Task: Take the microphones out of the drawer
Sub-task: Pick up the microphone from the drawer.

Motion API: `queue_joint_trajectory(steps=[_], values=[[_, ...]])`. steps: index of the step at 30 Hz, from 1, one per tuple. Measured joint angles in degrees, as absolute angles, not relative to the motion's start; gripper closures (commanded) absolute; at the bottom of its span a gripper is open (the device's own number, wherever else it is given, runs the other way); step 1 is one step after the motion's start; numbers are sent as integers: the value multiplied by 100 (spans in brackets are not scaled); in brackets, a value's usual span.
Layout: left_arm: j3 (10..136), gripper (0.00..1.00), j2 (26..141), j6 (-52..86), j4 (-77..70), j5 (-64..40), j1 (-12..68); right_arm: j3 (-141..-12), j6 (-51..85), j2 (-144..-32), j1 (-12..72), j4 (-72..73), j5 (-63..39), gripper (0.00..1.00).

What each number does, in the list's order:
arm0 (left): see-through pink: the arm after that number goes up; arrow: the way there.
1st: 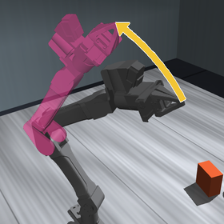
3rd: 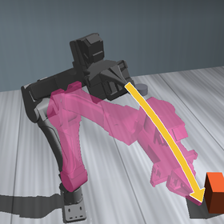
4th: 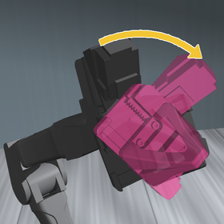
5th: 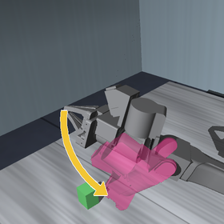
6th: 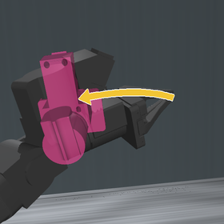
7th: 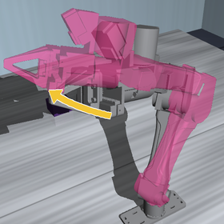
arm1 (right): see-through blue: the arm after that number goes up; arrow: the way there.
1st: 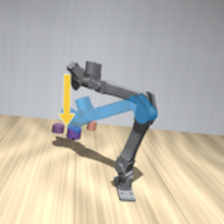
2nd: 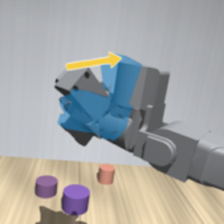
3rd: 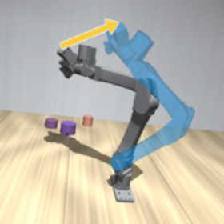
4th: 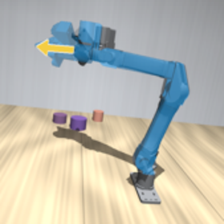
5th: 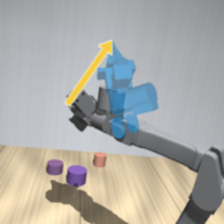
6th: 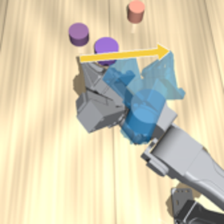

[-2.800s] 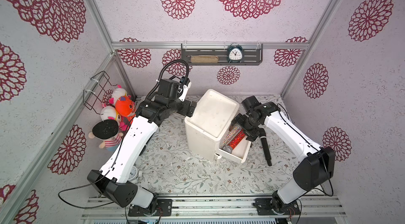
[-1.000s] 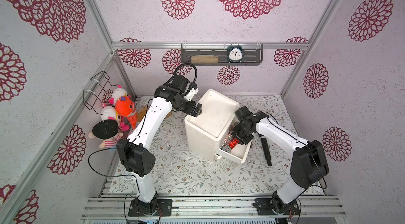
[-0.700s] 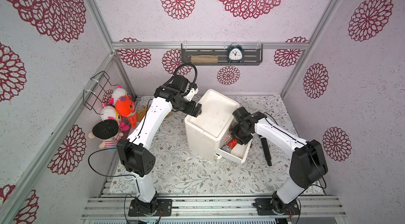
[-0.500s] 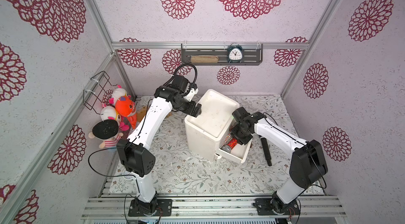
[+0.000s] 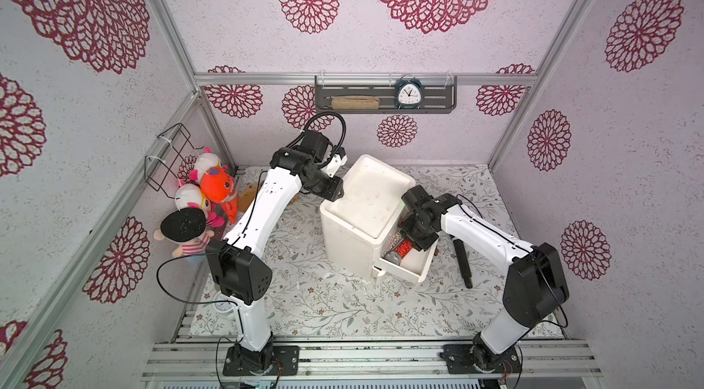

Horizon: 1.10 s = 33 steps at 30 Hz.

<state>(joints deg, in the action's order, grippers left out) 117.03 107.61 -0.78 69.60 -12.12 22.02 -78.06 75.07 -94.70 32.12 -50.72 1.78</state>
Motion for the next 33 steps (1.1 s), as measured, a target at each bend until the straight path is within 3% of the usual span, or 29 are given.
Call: queue_joint_trajectory(steps=[4, 9, 21, 33], values=[[11730, 84, 10761, -128, 6914, -810, 2202, -7900, 7511, -9461, 3286, -5037, 183, 100], [11734, 100, 10761, -154, 6906, -690, 2213, -7972, 7505, -9459, 3306, -5004, 248, 100], [11732, 100, 10761, -152, 6895, -598, 2257, -8281, 7432, -9255, 3452, -5127, 554, 100], [11727, 100, 10759, -154, 6890, -576, 2261, -8864, 6938, -9074, 3470, -5260, 1625, 100]])
